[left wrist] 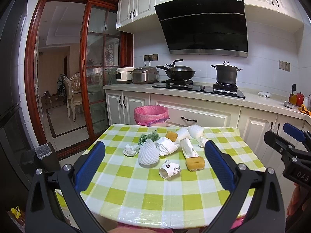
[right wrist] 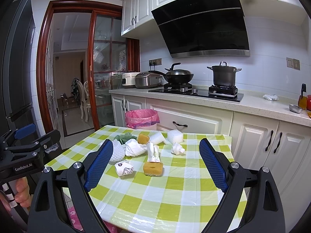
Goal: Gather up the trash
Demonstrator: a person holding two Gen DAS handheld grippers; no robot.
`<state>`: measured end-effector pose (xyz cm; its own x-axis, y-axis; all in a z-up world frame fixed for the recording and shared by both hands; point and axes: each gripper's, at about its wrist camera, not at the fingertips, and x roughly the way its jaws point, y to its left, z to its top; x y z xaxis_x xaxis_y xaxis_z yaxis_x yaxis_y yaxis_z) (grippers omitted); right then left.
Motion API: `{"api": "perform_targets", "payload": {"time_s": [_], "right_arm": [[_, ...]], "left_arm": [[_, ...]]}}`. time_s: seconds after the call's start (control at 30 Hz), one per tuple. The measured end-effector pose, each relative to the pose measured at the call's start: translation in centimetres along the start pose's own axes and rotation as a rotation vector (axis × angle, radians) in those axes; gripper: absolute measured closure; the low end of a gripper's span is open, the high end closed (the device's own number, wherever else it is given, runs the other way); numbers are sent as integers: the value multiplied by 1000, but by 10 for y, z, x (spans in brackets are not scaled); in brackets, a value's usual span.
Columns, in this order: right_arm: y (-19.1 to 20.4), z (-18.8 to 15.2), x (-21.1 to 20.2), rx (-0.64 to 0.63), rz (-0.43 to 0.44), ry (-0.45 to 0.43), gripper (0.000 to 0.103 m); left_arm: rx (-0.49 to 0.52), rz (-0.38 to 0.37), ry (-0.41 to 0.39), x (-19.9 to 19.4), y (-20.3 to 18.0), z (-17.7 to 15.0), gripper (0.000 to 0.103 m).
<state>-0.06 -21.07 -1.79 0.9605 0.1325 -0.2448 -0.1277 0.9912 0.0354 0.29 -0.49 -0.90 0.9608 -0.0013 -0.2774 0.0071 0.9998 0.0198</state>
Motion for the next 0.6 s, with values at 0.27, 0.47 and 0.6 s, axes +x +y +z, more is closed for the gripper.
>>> {"api": "perform_targets", "payload": {"time_s": [0.27,0.47,0.6], "right_arm": [[-2,0,0,1,1,0,18],[11,4,-2,1,3,-2,18],[10,4,-3,2,3,-1,18]], "left_arm": [[-1,0,1,0,0,0,4],[-1,0,1,1,0,0,4],[-1,0,1,-3,-2,1,4]]}}
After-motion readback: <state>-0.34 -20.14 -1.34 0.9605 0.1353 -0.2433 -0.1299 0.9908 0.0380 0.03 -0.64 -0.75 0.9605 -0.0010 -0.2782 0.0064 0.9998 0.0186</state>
